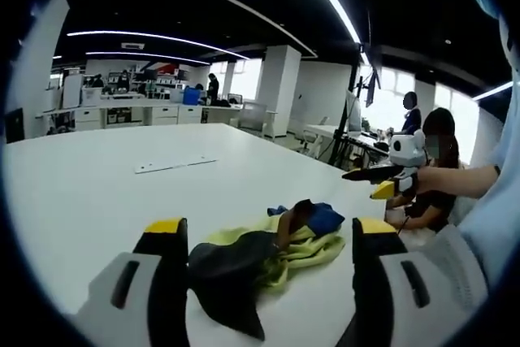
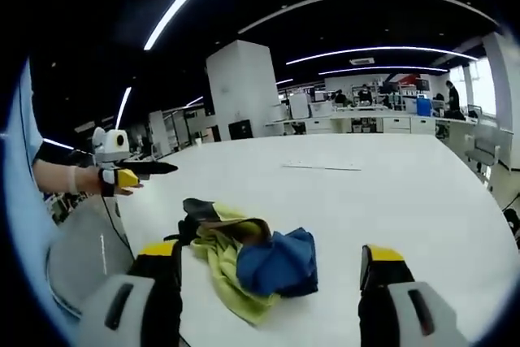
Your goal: Fold the garment on the visible template until the final outline fits inside the template.
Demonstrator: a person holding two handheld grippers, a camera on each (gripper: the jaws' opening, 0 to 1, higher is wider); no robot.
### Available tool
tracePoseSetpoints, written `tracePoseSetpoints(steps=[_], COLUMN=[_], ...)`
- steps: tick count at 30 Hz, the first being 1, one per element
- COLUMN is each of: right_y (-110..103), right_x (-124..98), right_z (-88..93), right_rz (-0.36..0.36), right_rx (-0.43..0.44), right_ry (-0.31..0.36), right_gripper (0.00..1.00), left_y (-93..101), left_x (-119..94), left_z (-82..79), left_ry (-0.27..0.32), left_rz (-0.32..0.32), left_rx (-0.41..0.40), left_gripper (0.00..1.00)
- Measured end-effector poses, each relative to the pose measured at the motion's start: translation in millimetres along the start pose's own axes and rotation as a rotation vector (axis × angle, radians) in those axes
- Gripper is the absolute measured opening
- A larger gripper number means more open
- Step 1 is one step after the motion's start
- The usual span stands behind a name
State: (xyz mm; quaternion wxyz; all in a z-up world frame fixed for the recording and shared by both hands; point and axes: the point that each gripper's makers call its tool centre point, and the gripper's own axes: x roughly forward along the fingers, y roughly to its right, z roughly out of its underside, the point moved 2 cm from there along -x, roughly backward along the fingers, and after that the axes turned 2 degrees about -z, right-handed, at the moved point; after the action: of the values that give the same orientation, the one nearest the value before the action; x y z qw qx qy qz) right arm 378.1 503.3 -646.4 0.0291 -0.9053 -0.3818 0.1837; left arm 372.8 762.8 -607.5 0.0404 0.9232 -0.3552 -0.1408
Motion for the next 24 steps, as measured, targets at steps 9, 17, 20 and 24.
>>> tracePoseSetpoints(steps=[9,17,20,24], right_y=[-5.4,-2.8,-3.3,-8.1], right_x=[-0.4,-6.5,-3.6,4.4], right_z=[-4.1,0.8,5.9,10.0], right_rz=[0.005,0.008,-0.004,-0.034], right_rx=[0.017,0.015,0.006,-0.022], right_ry=[0.043,0.023,-0.013,-0.059], right_gripper=[0.91,0.89,0.88,0.86], left_y=[7.6,5.4,3.9,-1.4], left_x=[5.4,7.1,6.5,6.2], left_z=[-3.1,3.4,4.0,11.4], left_ry=[-0.007,-0.031,-0.025,-0.029], left_rz=[0.018,0.020,0.012,0.002], left_rx=[0.005,0.037,0.057,0.079], left_gripper=[0.80,0.79,0.77,0.76])
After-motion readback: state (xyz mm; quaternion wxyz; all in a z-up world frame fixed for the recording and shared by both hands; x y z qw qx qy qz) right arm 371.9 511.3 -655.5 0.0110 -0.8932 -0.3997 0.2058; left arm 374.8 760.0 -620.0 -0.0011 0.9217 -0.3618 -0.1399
